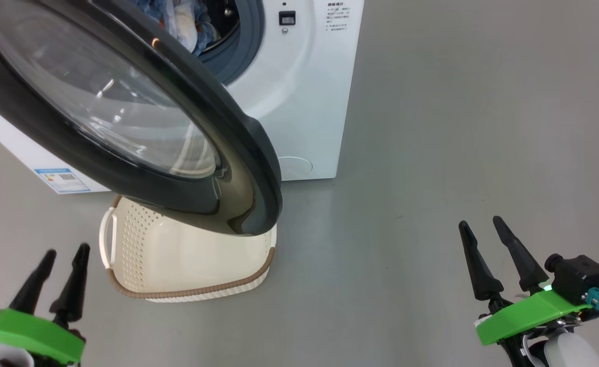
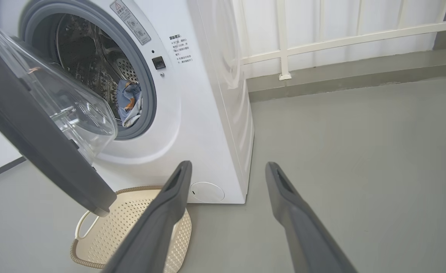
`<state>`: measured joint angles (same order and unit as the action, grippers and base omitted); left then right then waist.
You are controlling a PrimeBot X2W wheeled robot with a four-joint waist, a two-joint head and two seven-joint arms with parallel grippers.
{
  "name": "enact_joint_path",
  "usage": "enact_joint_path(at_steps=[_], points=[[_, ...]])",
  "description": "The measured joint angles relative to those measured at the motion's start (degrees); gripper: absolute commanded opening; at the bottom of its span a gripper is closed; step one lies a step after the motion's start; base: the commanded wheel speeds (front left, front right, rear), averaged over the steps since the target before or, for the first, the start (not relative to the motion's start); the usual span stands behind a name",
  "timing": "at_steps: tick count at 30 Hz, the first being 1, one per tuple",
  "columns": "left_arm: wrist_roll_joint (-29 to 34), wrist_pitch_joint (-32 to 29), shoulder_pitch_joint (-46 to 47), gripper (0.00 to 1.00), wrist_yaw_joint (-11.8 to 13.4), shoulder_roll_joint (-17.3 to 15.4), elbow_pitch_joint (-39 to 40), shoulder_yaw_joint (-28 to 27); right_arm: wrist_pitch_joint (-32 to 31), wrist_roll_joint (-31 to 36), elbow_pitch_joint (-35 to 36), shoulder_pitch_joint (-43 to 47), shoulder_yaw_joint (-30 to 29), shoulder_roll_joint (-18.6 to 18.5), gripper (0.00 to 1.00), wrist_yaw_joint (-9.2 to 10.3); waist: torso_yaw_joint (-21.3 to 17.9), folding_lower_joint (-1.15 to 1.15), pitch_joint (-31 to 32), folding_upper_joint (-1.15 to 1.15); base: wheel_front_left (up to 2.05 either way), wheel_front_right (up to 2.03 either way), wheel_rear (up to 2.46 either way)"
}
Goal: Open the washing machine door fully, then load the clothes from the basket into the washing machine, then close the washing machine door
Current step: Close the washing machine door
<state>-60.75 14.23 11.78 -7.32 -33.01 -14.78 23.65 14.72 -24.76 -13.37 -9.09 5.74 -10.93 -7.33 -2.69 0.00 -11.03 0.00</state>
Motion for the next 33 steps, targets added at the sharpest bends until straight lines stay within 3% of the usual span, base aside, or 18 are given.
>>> enact_joint_path(at_steps=[5, 16, 24, 33], points=[[9.3, 0.2, -0.4, 1.00, 0.0, 5.1, 0.5, -6.2, 0.0, 0.0, -0.1, 1.2, -0.6, 0.0, 1.00, 0.00, -0.2, 0.00, 0.6, 0.00, 0.00, 0.00, 0.00], [24.4, 0.4, -4.9, 1.00, 0.0, 11.8, 3.5, -14.5, 0.0, 0.0, -0.4, 2.5, -1.2, 0.0, 1.00, 0.00, -0.8, 0.00, 2.2, 0.00, 0.00, 0.00, 0.00], [28.4, 0.4, -6.3, 1.00, 0.0, 15.2, 3.4, -16.2, 0.0, 0.0, -0.5, 2.5, -1.2, 0.0, 1.00, 0.00, -1.2, 0.00, 2.3, 0.00, 0.00, 0.00, 0.00], [31.4, 0.4, -6.3, 1.00, 0.0, 16.5, 1.6, -16.9, 0.0, 0.0, -0.9, 2.5, -1.1, 0.1, 1.00, 0.00, -1.1, 0.00, 2.1, 0.00, 0.00, 0.00, 0.00]])
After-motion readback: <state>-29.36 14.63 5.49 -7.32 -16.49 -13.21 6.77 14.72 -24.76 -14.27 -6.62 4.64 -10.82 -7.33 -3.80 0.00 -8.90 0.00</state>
